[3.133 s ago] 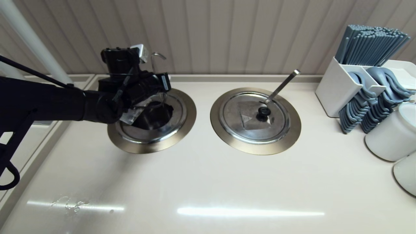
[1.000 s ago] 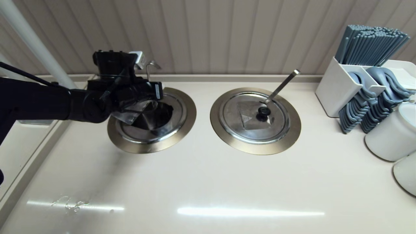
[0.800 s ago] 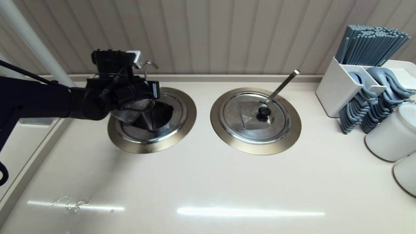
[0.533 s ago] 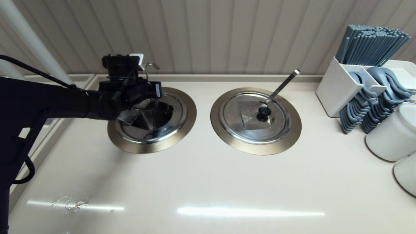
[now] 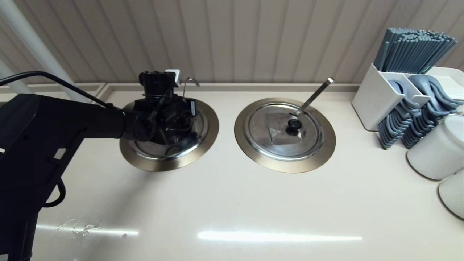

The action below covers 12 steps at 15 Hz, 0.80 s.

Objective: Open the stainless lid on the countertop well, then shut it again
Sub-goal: Stir with a spoon

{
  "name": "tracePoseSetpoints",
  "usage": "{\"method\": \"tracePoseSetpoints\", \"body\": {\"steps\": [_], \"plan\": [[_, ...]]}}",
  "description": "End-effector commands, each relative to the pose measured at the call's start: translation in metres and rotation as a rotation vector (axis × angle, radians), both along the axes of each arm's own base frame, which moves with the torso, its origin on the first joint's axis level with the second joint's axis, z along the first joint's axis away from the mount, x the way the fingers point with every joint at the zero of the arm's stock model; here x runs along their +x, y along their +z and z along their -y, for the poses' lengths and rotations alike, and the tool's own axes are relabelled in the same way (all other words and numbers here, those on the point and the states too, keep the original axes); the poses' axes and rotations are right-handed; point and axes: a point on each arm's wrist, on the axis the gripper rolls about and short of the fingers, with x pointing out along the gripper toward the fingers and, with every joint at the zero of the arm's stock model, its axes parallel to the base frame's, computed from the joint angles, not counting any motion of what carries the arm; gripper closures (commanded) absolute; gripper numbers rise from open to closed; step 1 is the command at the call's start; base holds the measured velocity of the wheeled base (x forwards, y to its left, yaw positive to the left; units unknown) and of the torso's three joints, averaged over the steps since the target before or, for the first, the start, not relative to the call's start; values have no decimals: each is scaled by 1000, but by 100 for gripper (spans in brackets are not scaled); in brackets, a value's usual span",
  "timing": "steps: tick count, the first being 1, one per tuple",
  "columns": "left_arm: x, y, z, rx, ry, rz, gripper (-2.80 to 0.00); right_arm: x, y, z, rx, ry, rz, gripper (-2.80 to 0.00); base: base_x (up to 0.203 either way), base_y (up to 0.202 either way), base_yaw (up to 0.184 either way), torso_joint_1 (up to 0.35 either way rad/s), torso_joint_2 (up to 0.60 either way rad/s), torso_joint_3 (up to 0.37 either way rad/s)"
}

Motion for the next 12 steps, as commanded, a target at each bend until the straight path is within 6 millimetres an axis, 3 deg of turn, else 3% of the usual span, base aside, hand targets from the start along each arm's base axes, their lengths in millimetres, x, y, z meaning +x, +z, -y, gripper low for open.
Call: {"method": "tracePoseSetpoints", "body": {"steps": [1,2,3,12], "plan": [[3,-5,3,-1,1,4,0,0,0,0,0,1,0,0,0,0,0,0,0,0],[4,-5,3,-2,5,12,0,0,0,0,0,-1,0,0,0,0,0,0,0,0],[4,-6,4,2,9,12,-280,0,0,0,0,1,0,0,0,0,0,0,0,0],[3,8,6,-43,39,52,-280,0,0,0,0,1,0,0,0,0,0,0,0,0]]}}
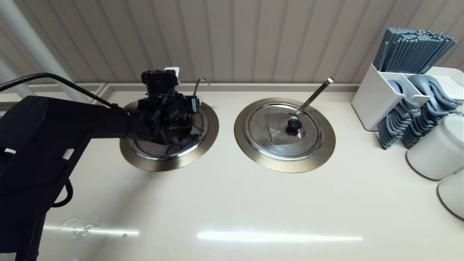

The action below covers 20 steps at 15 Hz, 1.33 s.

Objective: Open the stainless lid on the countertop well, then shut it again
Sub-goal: Stir with a spoon

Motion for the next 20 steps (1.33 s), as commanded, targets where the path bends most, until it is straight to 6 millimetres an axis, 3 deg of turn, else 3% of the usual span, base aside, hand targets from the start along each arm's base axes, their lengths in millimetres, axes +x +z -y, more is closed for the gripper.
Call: {"method": "tracePoseSetpoints", "body": {"steps": [1,9,20], "plan": [[-3,6,-1,-16,0,8,-280,0,0,0,0,1,0,0,0,0,0,0,0,0],[-10,-6,25,-35,-52,-28,-280,0,0,0,0,1,-1,0,0,0,0,0,0,0],[-26,1,15,-15,-54,-58,-280,0,0,0,0,1,0,0,0,0,0,0,0,0]]}}
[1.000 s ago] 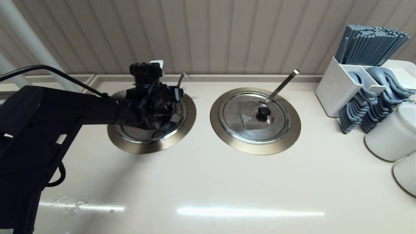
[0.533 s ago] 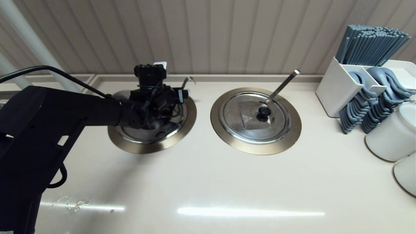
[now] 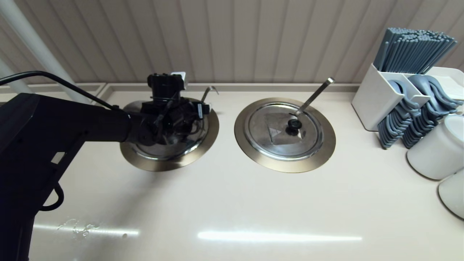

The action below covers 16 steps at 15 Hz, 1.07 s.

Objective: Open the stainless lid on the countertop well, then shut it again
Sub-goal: Stir with a spoon, then close the lid

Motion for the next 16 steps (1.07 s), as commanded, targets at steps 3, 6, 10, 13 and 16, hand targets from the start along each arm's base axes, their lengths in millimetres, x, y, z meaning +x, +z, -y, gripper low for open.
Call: {"method": "tracePoseSetpoints", "body": {"steps": [3,6,10,13,16], "plan": [[-22,20,-7,-17,-59,14,-280,0,0,0,0,0,0,0,0,0,0,0,0,0],[-37,27,-17,0,-81,-22,-280,0,0,0,0,0,-1,0,0,0,0,0,0,0],[-62,38,-41,6,-49,-36,-280,0,0,0,0,0,-1,0,0,0,0,0,0,0],[-79,59,-66,-29,3,5,-280,0,0,0,0,-1,-1,0,0,0,0,0,0,0],[-112,87,-108,-160,110,55,-280,0,0,0,0,0,-1,0,0,0,0,0,0,0]]}}
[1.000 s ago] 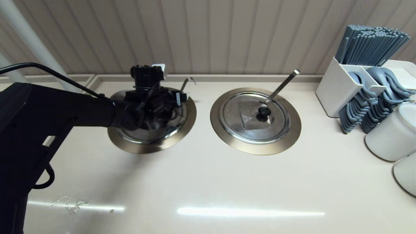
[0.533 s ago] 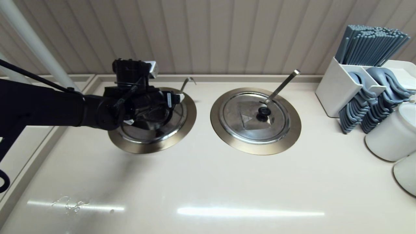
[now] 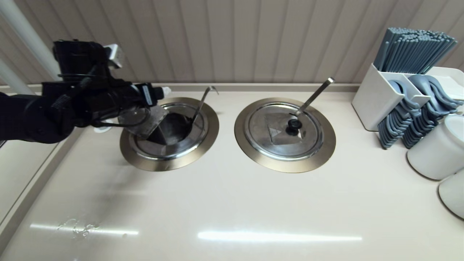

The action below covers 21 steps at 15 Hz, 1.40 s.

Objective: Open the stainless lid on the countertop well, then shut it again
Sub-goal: Close the lid

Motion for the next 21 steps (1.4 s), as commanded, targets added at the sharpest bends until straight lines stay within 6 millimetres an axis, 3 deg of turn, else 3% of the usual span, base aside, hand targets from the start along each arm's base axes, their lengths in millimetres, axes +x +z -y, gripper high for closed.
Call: {"method": "tracePoseSetpoints", "body": {"steps": [1,3,6,13,21], "plan": [[-30,21,-22,-116,62,45,-280,0,0,0,0,1,-1,0,0,0,0,0,0,0],[-43,4,-41,-196,130,-19,-280,0,0,0,0,1,-1,0,0,0,0,0,0,0],[-45,-15,-56,-384,156,-83,-280,0,0,0,0,1,-1,0,0,0,0,0,0,0],[11,-66,-63,-404,144,-101,-280,0,0,0,0,-1,0,0,0,0,0,0,0,0],[45,-93,-64,-334,143,-125,-280,0,0,0,0,-1,0,0,0,0,0,0,0,0]]}}
